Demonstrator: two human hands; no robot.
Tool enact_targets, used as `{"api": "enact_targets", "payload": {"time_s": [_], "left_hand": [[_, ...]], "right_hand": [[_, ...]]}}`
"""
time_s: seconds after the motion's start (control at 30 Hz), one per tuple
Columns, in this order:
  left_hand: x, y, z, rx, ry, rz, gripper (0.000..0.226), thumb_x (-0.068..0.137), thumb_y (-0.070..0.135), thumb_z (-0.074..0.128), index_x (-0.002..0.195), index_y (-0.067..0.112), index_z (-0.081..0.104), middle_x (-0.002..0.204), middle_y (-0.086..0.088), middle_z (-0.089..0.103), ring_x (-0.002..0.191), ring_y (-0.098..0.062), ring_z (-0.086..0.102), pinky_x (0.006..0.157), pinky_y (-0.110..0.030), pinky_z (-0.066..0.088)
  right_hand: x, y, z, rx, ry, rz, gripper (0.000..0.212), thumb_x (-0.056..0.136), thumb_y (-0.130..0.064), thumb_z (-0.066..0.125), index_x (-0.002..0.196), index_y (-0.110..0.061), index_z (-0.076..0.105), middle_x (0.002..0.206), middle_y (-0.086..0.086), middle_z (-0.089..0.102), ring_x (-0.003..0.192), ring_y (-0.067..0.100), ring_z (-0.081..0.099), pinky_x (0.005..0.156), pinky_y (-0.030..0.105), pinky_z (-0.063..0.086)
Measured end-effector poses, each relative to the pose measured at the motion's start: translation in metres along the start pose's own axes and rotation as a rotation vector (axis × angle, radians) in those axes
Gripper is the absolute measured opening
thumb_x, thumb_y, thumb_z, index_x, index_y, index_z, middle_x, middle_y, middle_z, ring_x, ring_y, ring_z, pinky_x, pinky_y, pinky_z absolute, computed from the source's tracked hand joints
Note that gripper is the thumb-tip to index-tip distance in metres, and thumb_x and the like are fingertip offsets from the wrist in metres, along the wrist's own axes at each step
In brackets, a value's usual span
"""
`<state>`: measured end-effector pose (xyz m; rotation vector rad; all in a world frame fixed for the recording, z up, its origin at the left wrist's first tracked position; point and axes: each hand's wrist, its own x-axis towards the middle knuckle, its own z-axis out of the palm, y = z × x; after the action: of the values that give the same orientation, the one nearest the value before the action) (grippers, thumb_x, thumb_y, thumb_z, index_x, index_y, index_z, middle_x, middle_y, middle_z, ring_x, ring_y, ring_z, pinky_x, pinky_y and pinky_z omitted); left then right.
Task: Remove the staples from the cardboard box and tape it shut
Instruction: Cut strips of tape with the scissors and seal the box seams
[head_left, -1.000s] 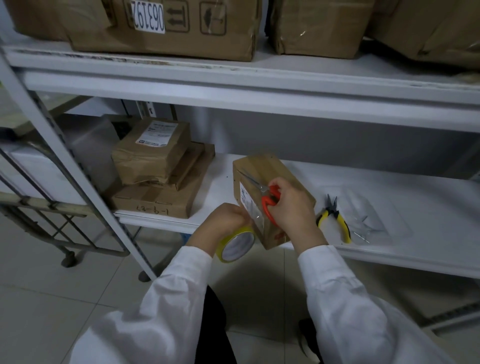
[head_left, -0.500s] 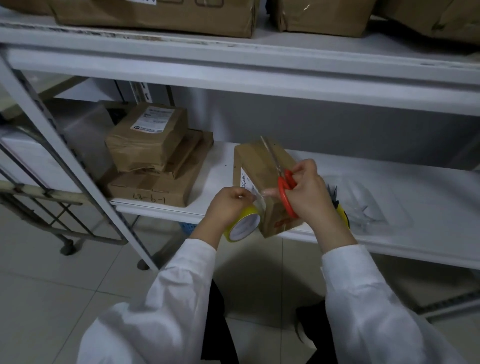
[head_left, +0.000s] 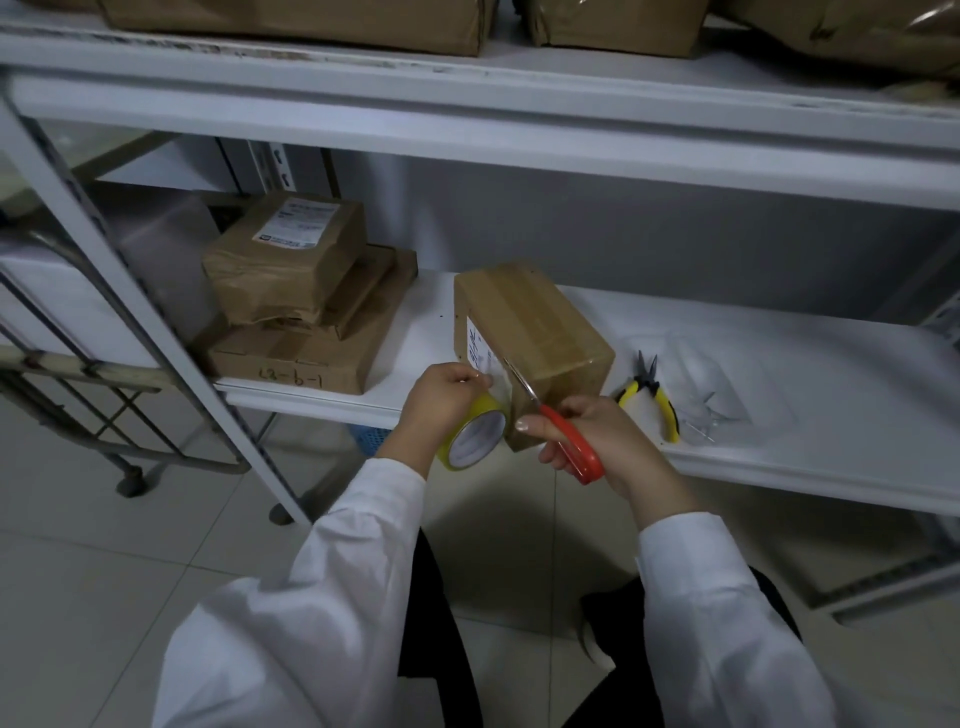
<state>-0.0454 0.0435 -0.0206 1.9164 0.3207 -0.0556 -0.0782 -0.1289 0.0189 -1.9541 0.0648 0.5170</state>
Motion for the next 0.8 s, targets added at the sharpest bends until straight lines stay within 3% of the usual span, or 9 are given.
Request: {"api": "enact_targets", "payload": {"time_s": [0.2,0.37,0.57,0.8], "left_hand": [[-0.004,0.002,-0.003,0.091,0.051,-0.021,0.007,0.085,0.028,0.063,0.081,0.026,0.068,0.106,-0.002,0.069,0.103,-0.022,0.059,0.095,-0.034,0.047],[-0.005,0.003,-0.003,0.072,0.077,-0.031,0.021,0.081,0.025,0.067,0.061,0.031,0.063,0.103,-0.002,0.07,0.103,-0.023,0.061,0.097,-0.037,0.048],[-0.007,0.005,-0.003,0.101,0.066,-0.034,0.004,0.08,0.03,0.067,0.079,0.027,0.07,0.107,-0.002,0.069,0.102,-0.023,0.061,0.097,-0.039,0.048],[-0.004,0.008,-0.006,0.103,0.06,-0.009,0.007,0.08,0.028,0.068,0.073,0.027,0.067,0.105,-0.005,0.07,0.102,-0.025,0.062,0.096,-0.042,0.049]], "right_hand": [[-0.011,0.014,-0.001,0.052,-0.04,0.023,0.03,0.074,-0.04,0.075,0.088,-0.016,0.063,0.075,0.013,0.071,0.064,0.019,0.063,0.067,0.028,0.053],[-0.02,0.022,-0.007,-0.018,-0.131,0.073,0.037,0.076,-0.048,0.069,0.092,-0.016,0.06,0.07,0.009,0.067,0.06,0.014,0.06,0.061,0.023,0.049],[-0.022,0.019,-0.011,-0.063,-0.126,0.106,0.038,0.076,-0.052,0.067,0.09,-0.018,0.057,0.068,0.009,0.066,0.056,0.014,0.06,0.058,0.023,0.05],[-0.011,0.01,-0.003,-0.012,-0.088,0.049,0.037,0.074,-0.045,0.074,0.094,-0.017,0.061,0.058,0.002,0.064,0.056,0.017,0.059,0.059,0.025,0.05]]}}
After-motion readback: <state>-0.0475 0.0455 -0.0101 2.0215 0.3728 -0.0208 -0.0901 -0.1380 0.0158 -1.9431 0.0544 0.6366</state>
